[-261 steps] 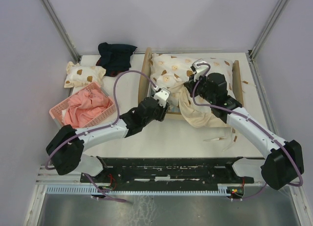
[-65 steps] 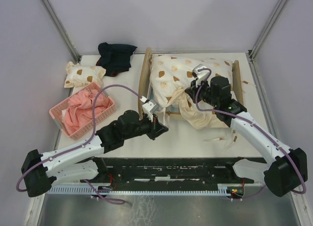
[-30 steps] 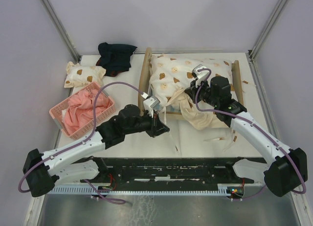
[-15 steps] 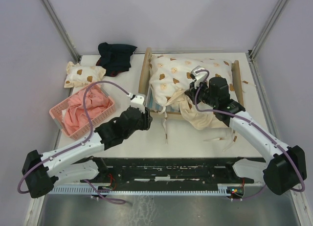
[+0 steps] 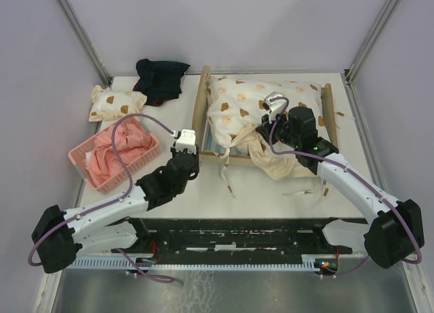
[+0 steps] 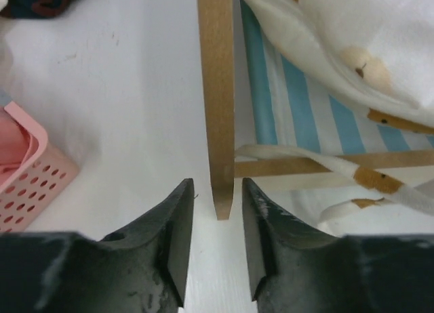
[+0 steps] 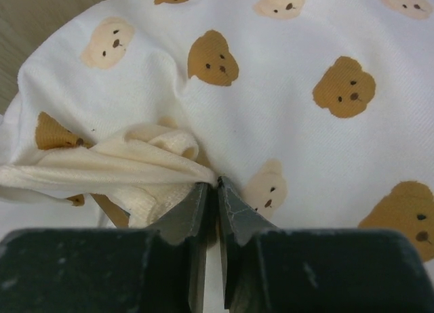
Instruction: Set up the pet bed
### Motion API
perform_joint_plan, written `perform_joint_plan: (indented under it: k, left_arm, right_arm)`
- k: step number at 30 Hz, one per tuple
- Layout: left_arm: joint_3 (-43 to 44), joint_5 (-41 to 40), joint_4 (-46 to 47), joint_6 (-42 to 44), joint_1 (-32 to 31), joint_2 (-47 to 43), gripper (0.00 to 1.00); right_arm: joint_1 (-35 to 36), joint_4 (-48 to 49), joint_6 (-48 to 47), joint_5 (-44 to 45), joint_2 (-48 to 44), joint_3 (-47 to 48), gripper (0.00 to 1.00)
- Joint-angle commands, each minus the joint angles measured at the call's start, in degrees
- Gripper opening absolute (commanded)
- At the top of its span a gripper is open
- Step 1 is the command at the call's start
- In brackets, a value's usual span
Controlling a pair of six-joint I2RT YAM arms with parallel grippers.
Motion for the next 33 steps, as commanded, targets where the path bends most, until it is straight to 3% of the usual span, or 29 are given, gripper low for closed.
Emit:
perform_joint_plan:
  k: [1, 4, 7, 12, 18, 22, 26, 31, 33]
  left_arm:
    - [2.31, -1.01, 11.86, 8.64, 2.50, 4.61, 0.34]
    - [3.68, 4.53, 14.12, 9.85, 6.32, 6.63, 0.13]
    - [3.74, 9.26, 17.44, 11.04, 9.43, 7.16, 0.03]
    - [3.78, 12.06, 23.92, 13.09, 13.88, 8.75, 0.04]
    - [6.30, 11.06, 21.31, 8.93, 15.89, 11.40, 0.24]
    - [4.63, 12.40, 20.46, 7.84, 15.84, 11.02, 0.26]
    - [4.90, 14.63, 20.64, 9.59, 15.97, 11.83, 0.04]
    - [8.09, 19.46, 17.87, 8.18, 15.92, 8.61, 0.03]
    - [10.66, 19.56, 15.07, 6.38, 15.84, 7.27, 0.03]
  right_arm:
    - [-0.31, 0.12, -1.06, 0.54, -1.24, 0.55, 0.21]
    - [-0.37, -2.34, -1.76, 0.54, -2.97, 0.69, 0.31]
    - [-0.34, -5.13, -2.22, 0.81, -5.60, 0.27, 0.40]
    - [-0.36, -7.34, -2.00, 0.39, -10.33, -1.39, 0.51]
    - [-0.21, -8.49, -0.52, 0.70, -14.25, -4.35, 0.53]
    - [0.32, -4.18, 4.01, -1.15, -17.40, -8.42, 0.53]
    - [2.09, -3.86, 6.81, 0.11, -19.47, -9.56, 0.52]
    - [7.02, -2.88, 12.31, 0.46, -22.30, -11.31, 0.50]
    - [10.98, -0.85, 17.08, 4.95, -22.98, -12.80, 0.49]
